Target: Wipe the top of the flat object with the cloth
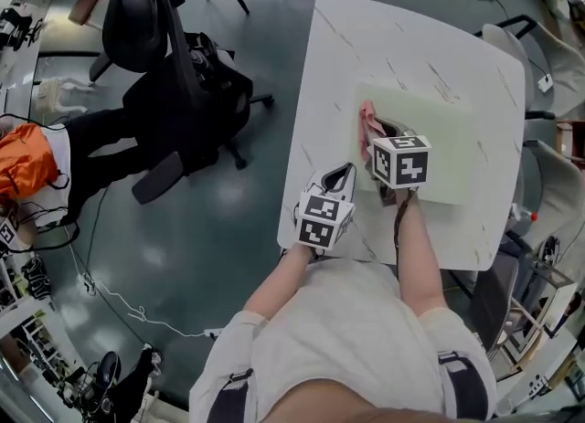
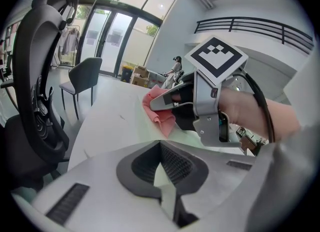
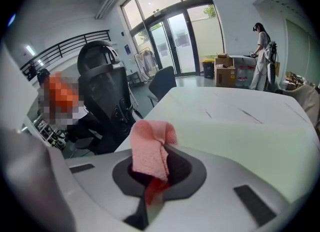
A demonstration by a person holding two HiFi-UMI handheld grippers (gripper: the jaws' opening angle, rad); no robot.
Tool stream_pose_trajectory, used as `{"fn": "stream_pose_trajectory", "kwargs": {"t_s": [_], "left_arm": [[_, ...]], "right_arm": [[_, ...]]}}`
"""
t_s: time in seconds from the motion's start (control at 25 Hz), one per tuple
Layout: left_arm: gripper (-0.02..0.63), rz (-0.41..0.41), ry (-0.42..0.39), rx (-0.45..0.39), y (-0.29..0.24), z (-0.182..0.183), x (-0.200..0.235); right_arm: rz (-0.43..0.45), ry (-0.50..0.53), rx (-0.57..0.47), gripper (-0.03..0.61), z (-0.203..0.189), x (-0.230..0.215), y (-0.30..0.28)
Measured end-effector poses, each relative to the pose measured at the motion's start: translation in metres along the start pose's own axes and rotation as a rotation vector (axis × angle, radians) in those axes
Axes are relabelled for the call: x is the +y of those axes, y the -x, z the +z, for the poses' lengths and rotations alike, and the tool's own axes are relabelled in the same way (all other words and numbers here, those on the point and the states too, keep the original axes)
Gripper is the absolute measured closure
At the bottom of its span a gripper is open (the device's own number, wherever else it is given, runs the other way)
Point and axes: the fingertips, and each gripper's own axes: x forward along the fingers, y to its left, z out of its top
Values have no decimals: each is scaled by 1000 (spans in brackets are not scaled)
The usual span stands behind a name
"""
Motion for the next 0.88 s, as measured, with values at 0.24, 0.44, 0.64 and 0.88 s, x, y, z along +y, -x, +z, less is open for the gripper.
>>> {"fn": "stream_pose_trajectory", "kwargs": {"t_s": [0.24,0.44,0.64,0.88], "left_arm": [[603,-9,7,4,6,-8,-1],[603,-10,9,-2,6,-7,0],[603,-16,11,1,6,-7,0],[603,-21,0,-5,4,-8,0]], "right_arm": [[-3,-2,1,555,2,7,-2],[-8,-6,-3,555,3,8,-2],[-4,-6,-2,555,-2,12,1],[-8,-3,-4,555,-14,18,6]]}}
